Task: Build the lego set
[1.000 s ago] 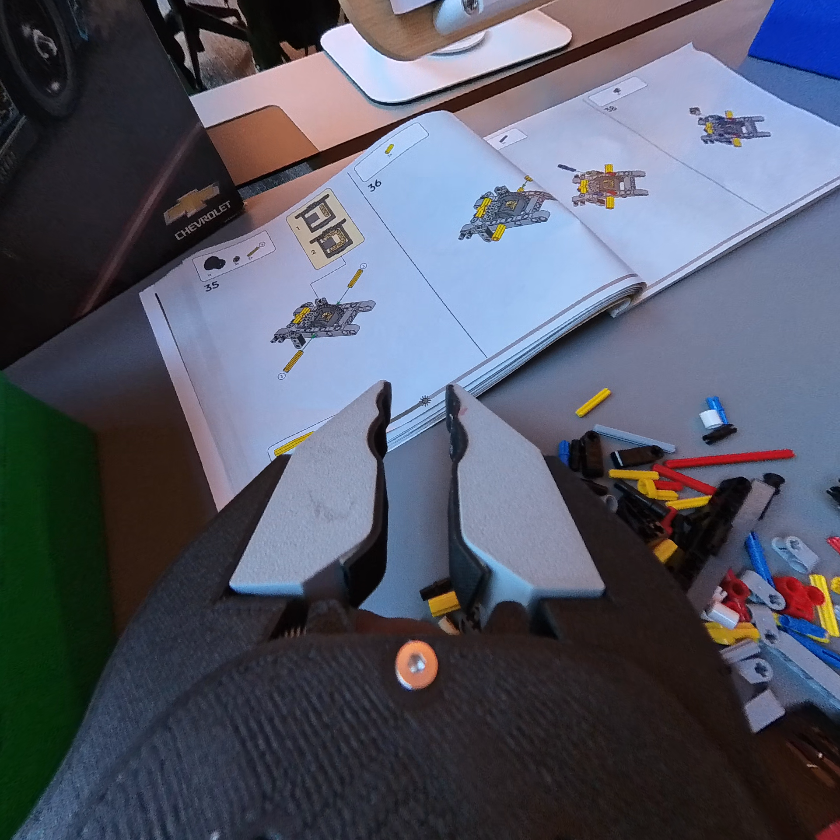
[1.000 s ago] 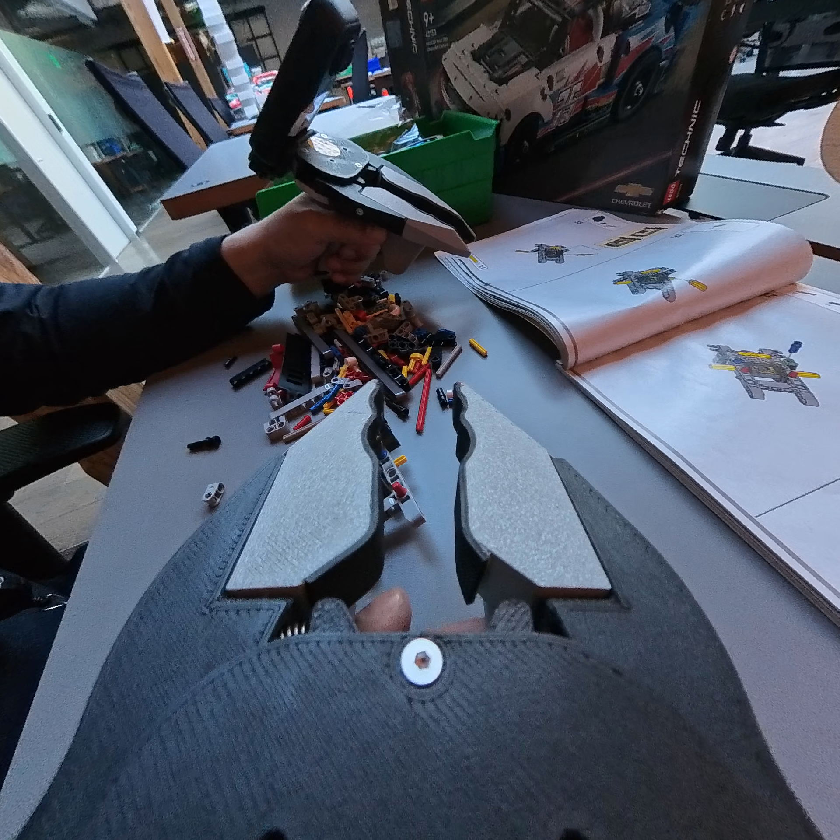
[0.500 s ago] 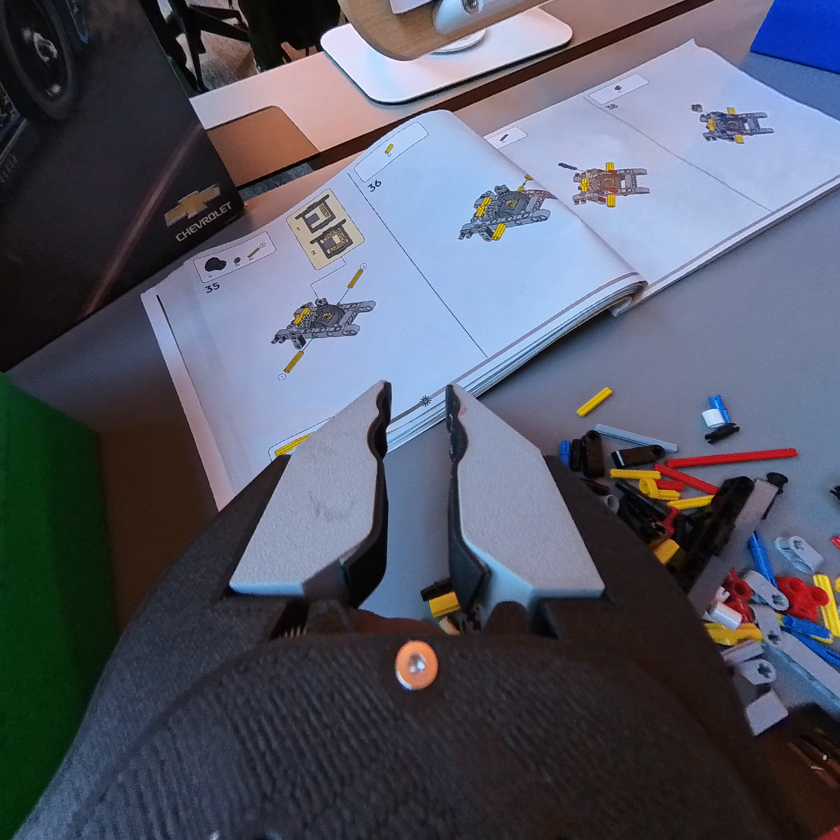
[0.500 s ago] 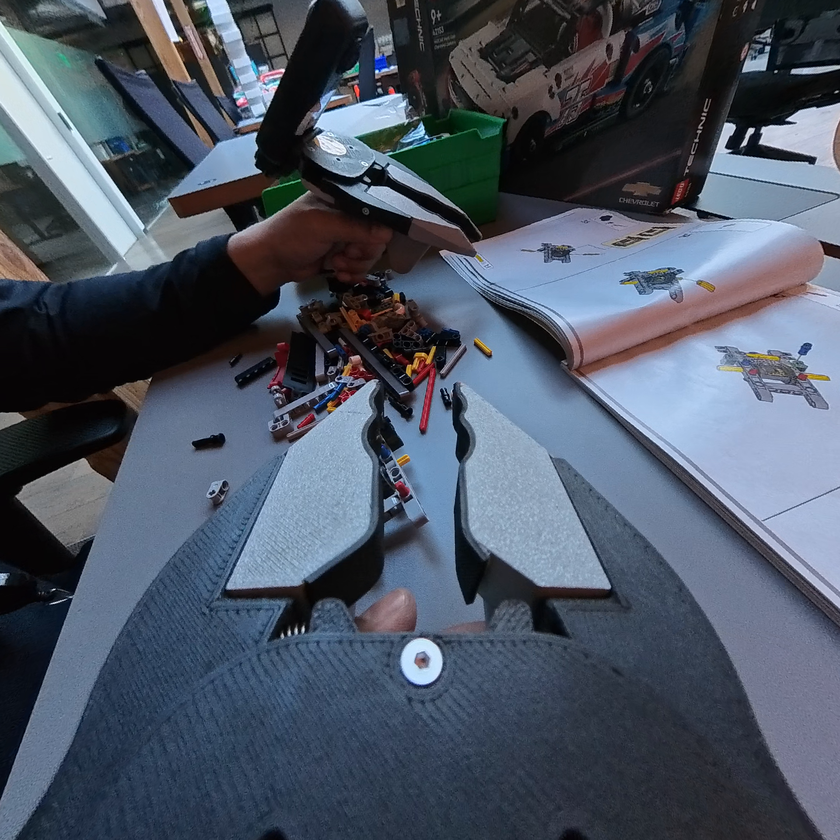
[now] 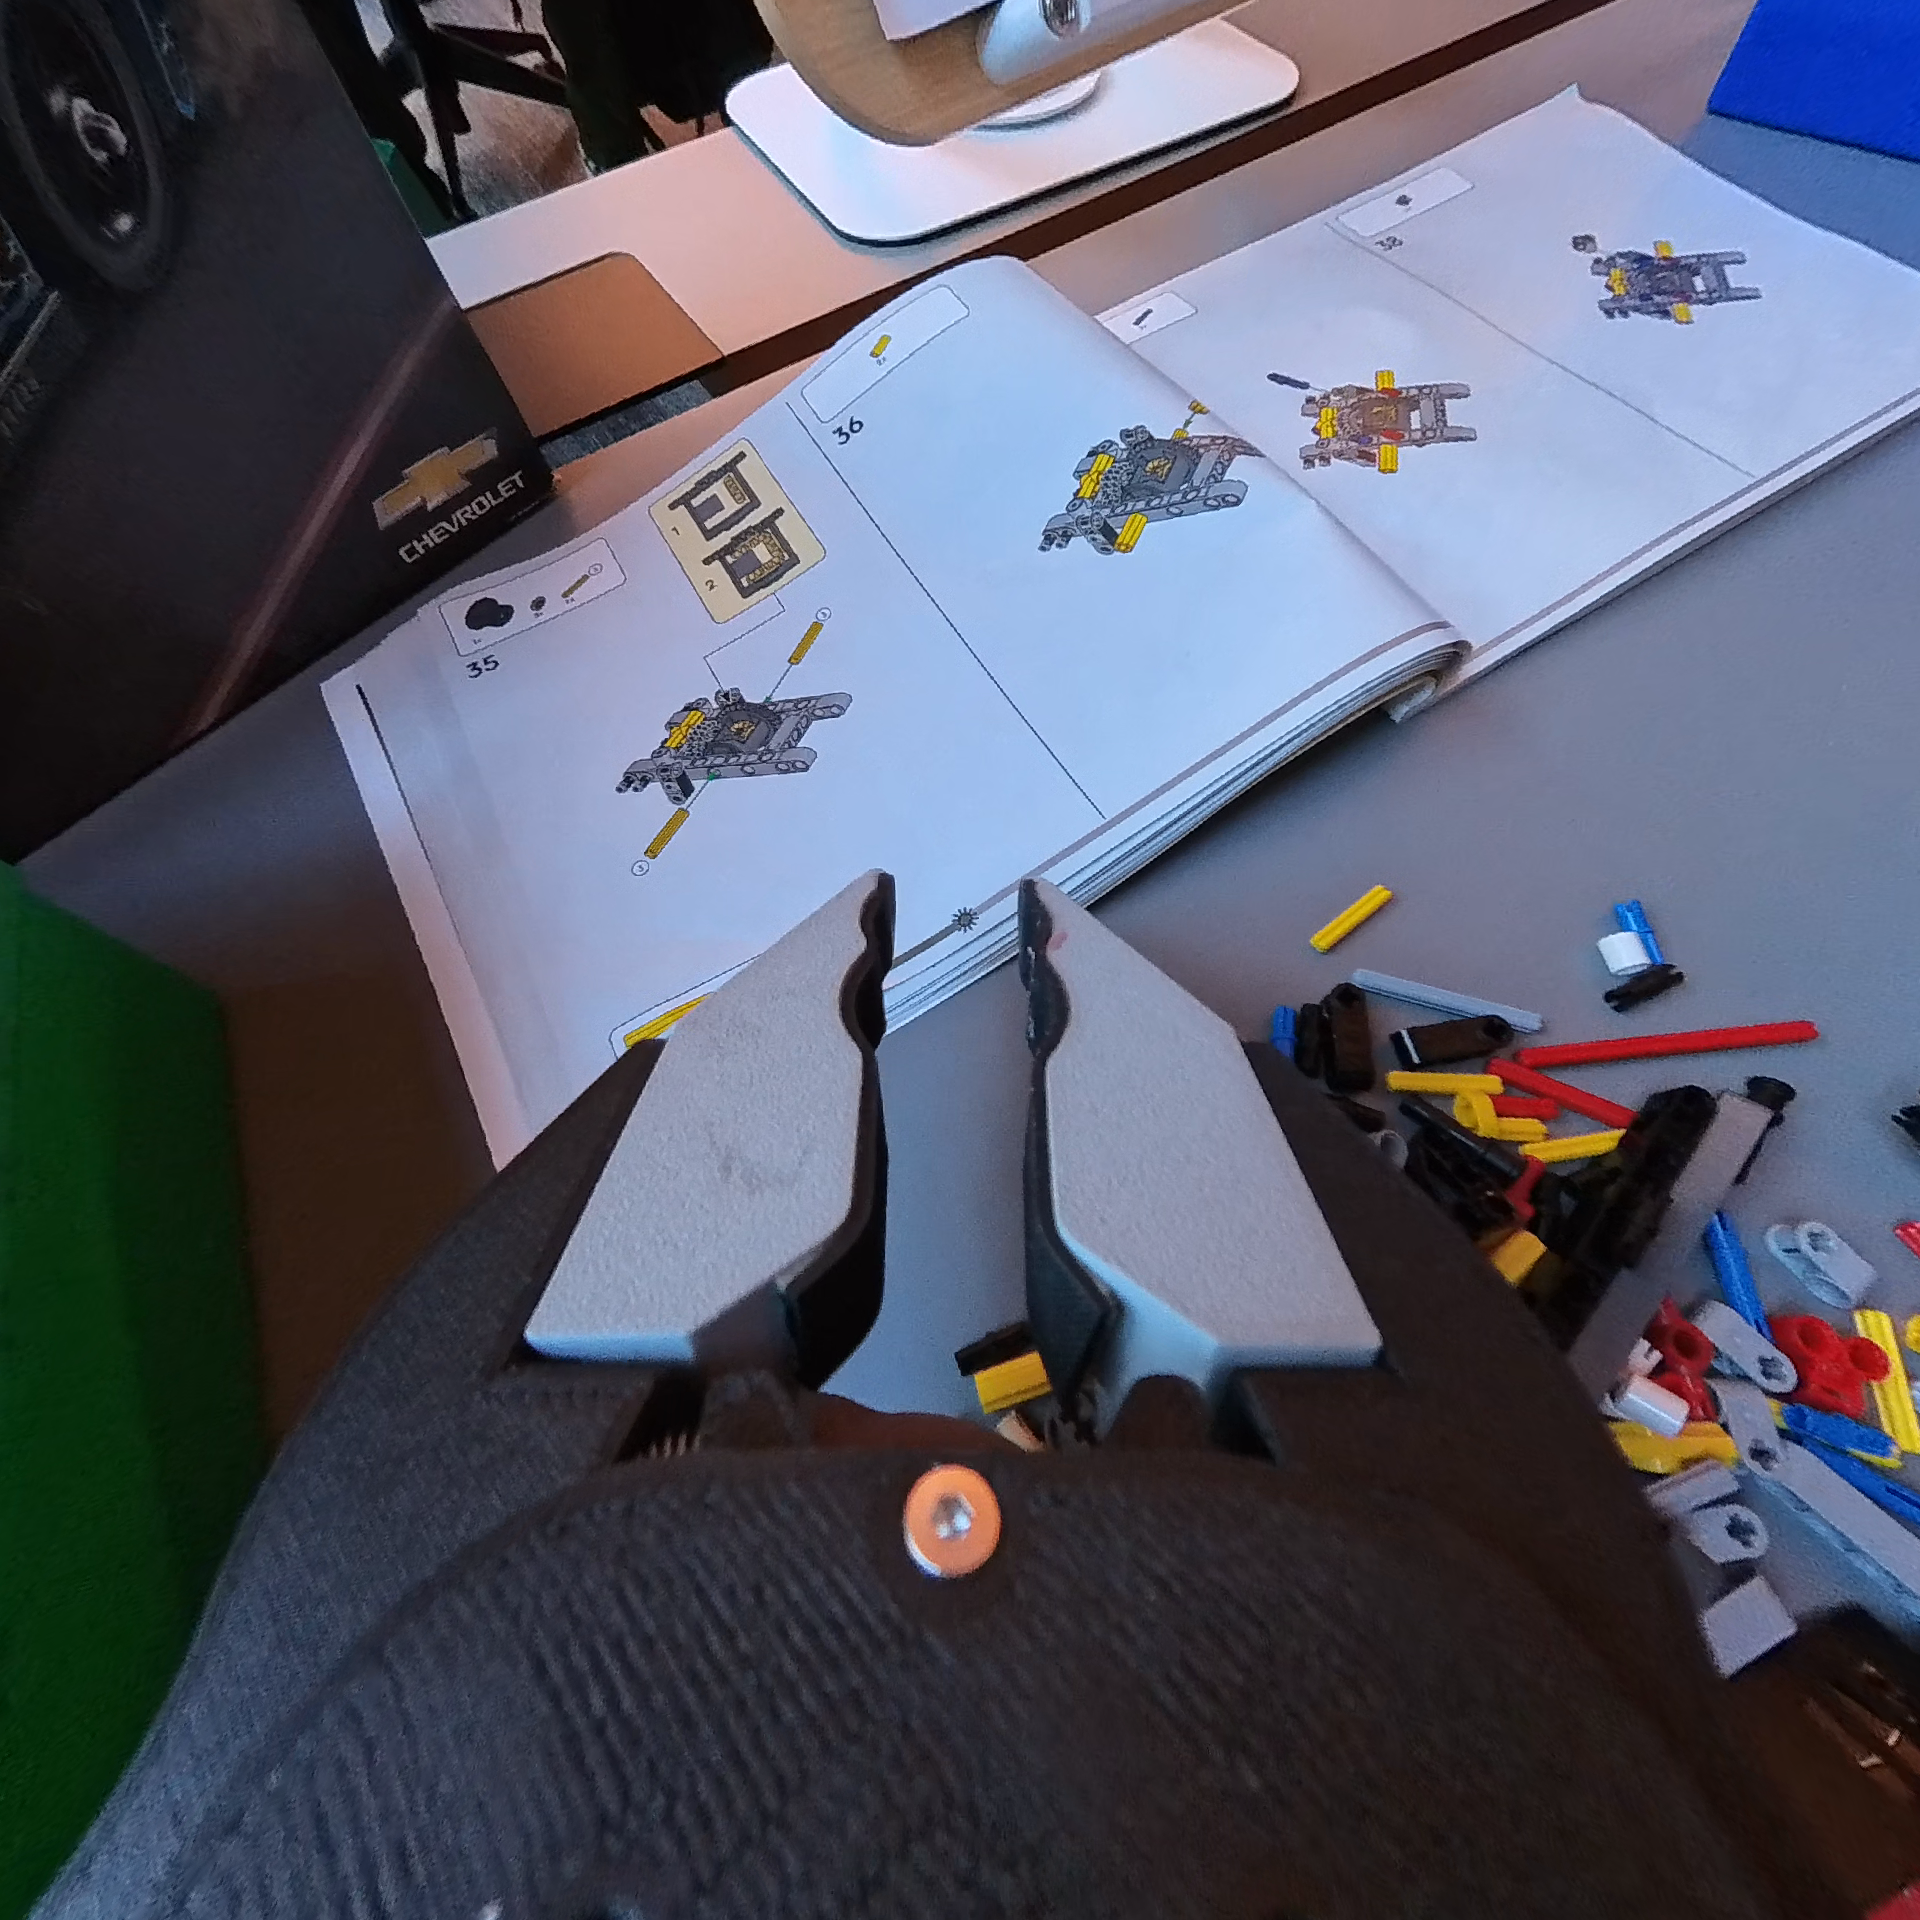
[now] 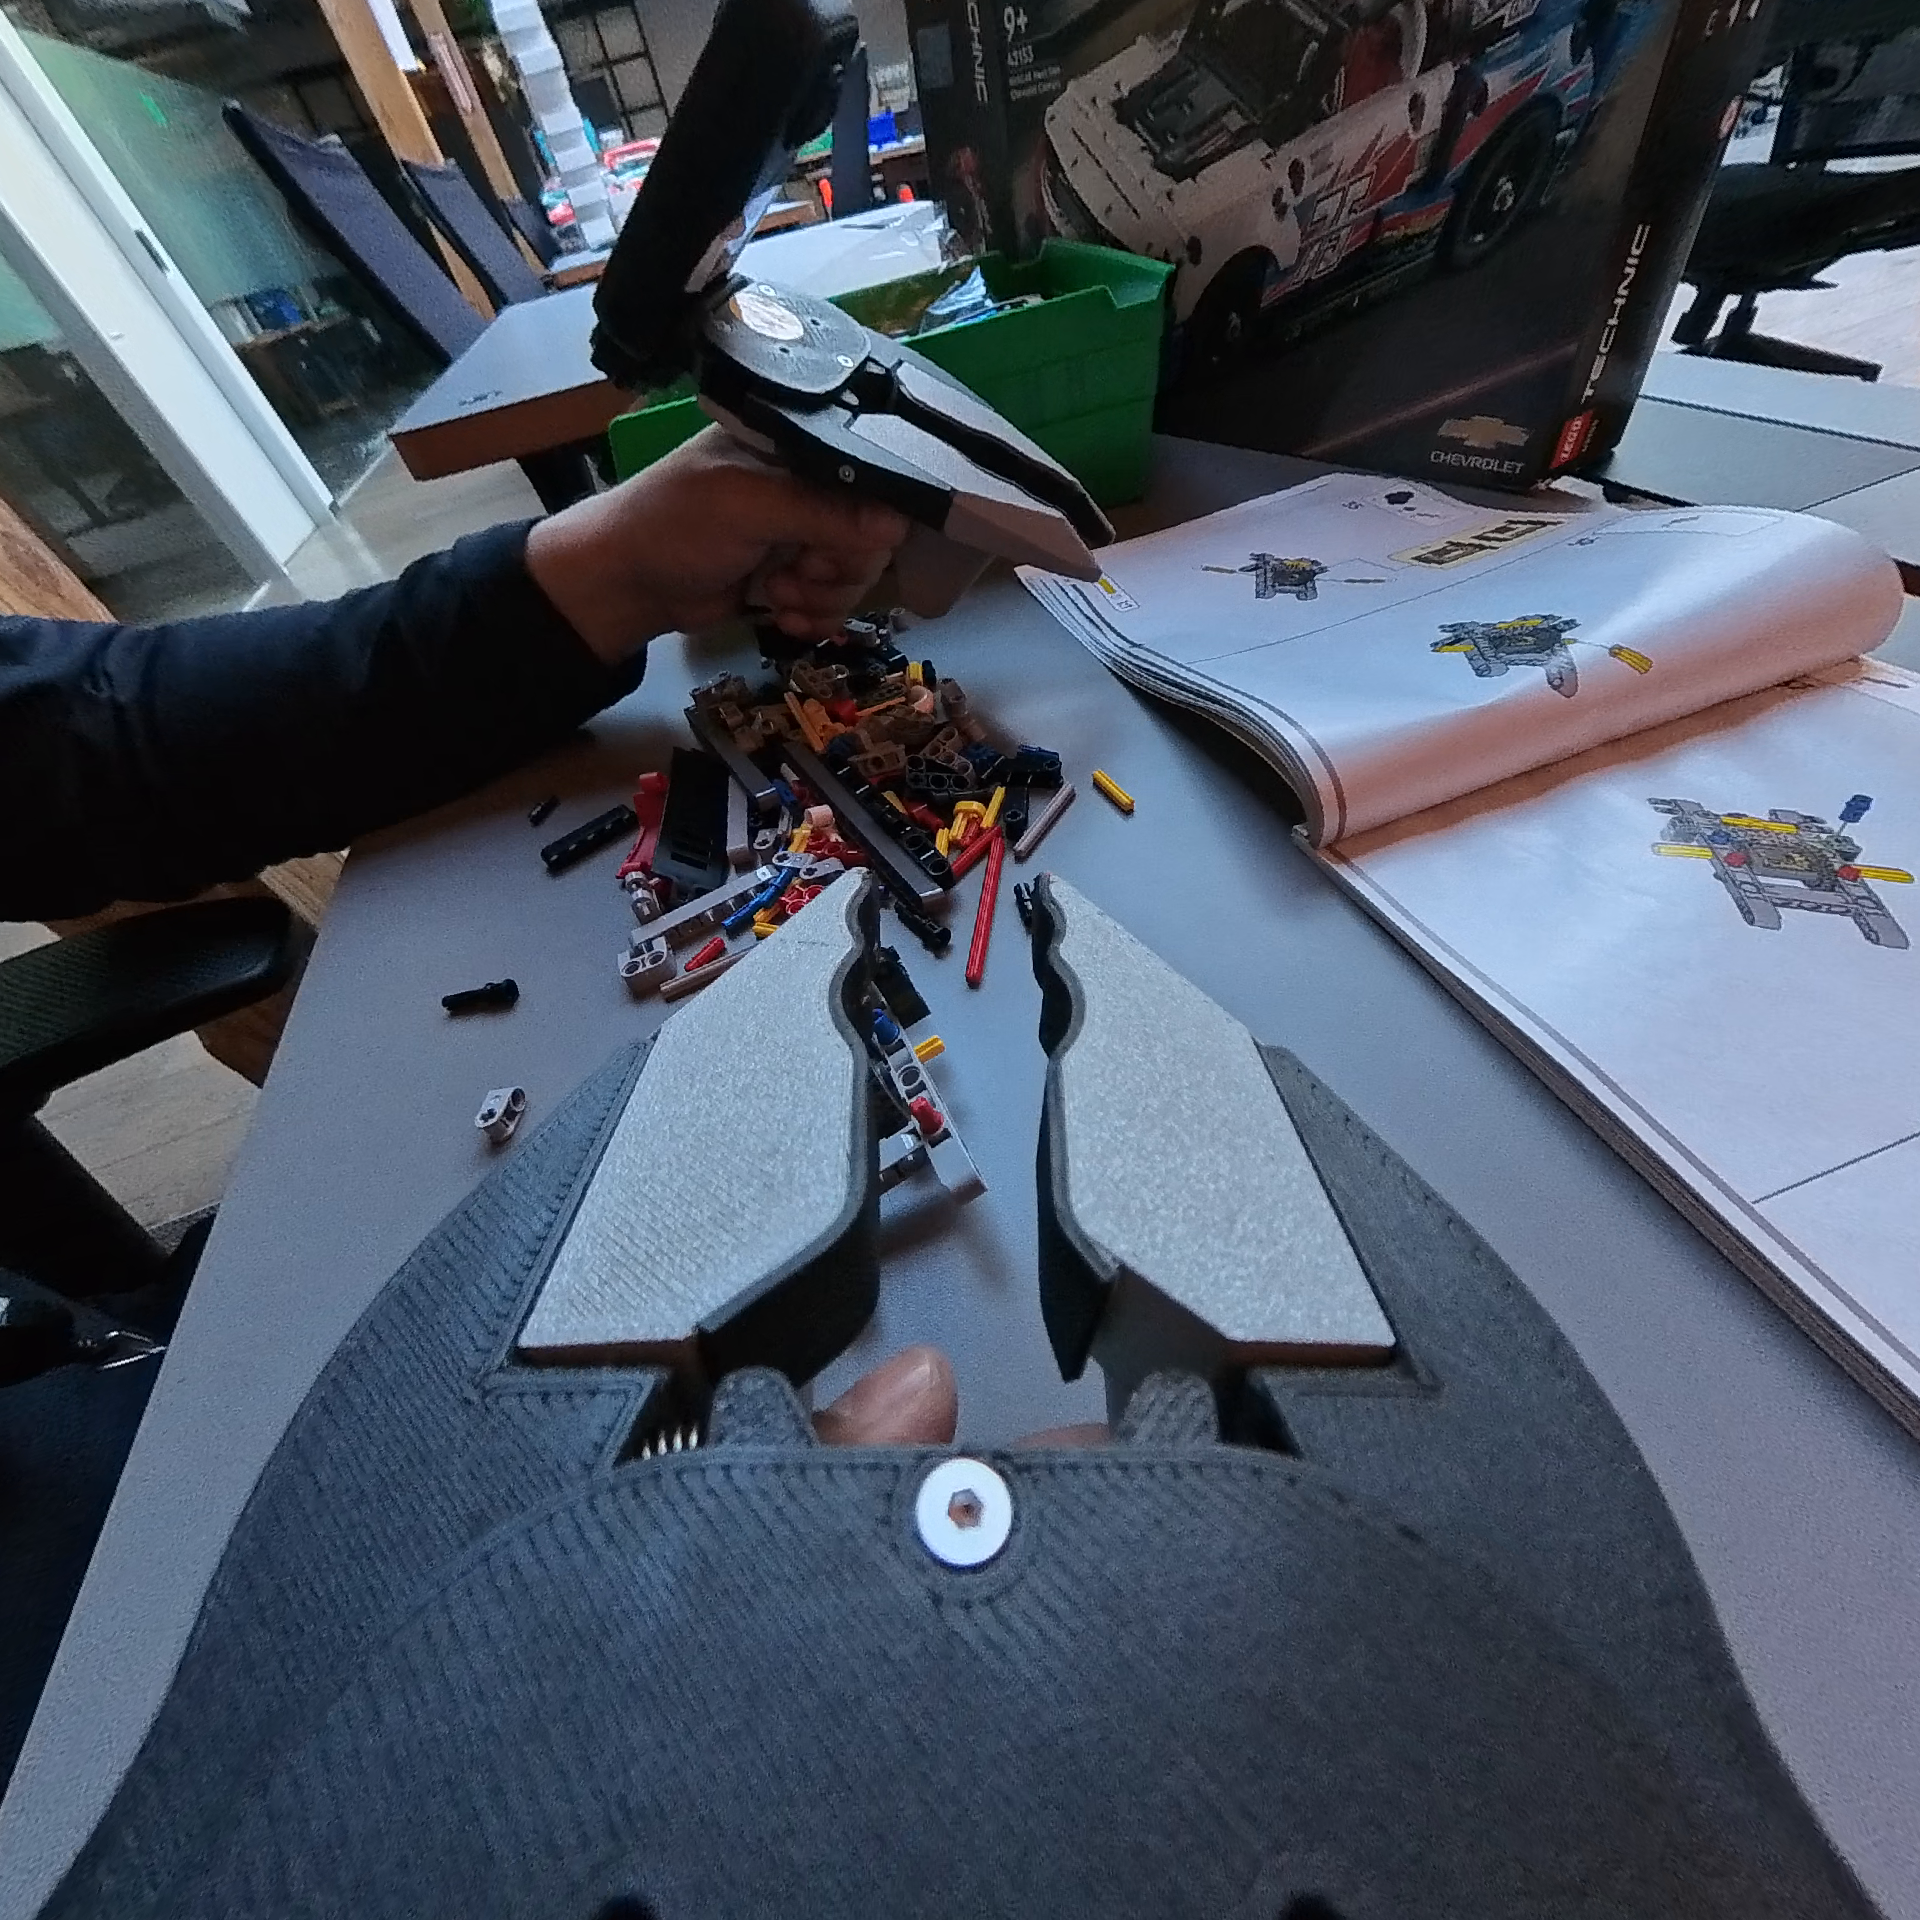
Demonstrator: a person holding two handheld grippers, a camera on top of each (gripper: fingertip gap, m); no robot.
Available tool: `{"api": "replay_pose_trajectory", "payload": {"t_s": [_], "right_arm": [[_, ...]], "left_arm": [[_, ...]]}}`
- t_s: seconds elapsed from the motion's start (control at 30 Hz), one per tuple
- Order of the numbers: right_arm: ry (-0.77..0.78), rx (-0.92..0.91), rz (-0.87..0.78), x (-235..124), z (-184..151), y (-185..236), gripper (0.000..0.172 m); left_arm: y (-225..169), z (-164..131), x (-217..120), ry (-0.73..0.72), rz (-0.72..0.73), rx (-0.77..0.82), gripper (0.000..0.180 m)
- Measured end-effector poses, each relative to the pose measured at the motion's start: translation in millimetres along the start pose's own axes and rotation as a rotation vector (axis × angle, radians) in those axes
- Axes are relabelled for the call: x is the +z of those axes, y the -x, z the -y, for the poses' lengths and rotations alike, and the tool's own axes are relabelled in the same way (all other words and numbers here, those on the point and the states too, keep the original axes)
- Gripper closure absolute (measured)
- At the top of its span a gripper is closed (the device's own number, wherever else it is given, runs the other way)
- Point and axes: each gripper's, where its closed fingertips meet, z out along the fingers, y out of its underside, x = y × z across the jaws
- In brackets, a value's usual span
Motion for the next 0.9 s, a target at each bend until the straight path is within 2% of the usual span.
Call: {"api": "replay_pose_trajectory", "payload": {"t_s": [0.9], "right_arm": [[0.009, -0.021, 0.005, 0.9, -1.1, 3.1, 0.146]], "left_arm": [[1.5, 2.8, -1.6, -0.015, 0.024, 0.033, 0.159]]}}
